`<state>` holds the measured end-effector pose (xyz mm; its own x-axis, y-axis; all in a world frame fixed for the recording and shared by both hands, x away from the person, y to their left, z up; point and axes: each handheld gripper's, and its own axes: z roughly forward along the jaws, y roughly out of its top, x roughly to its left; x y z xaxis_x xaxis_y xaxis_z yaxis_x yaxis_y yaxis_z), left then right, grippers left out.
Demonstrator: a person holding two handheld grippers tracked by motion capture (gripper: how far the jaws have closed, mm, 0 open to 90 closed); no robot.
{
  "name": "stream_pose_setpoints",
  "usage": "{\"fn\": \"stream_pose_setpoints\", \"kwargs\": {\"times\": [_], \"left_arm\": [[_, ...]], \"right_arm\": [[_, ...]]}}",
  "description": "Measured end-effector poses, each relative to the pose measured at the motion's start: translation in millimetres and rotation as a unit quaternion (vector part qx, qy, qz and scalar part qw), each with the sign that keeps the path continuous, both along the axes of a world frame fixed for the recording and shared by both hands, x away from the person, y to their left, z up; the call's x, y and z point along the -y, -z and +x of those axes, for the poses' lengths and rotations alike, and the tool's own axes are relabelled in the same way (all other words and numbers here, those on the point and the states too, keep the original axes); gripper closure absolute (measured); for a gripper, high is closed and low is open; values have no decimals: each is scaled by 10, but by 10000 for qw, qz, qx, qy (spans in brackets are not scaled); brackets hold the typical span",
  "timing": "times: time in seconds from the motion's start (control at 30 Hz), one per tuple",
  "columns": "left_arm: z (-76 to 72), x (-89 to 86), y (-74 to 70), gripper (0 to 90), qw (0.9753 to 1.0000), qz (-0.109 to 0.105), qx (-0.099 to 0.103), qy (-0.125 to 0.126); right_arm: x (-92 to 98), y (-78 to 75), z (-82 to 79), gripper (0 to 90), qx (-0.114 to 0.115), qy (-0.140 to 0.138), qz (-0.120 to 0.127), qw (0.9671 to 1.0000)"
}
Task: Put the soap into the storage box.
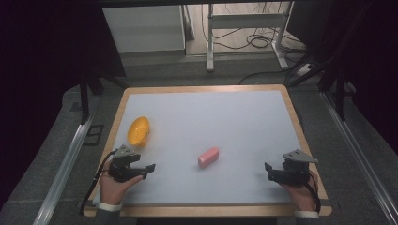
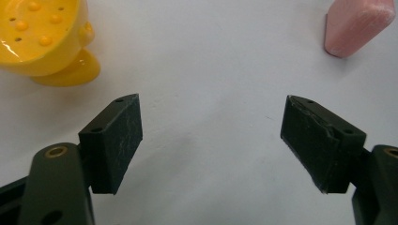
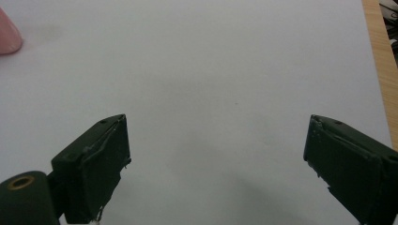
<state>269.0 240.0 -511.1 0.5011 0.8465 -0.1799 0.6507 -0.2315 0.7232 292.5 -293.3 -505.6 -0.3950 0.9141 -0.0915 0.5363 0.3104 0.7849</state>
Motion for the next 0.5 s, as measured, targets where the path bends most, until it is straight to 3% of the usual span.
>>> {"fn": "stream_pose_setpoints", "kwargs": {"times": [0.5], "left_arm": [[-8,-24,-14,216,10000,38,48,-46]], "right_arm": [[36,-2,-39,95,82,98,84,9999]]}}
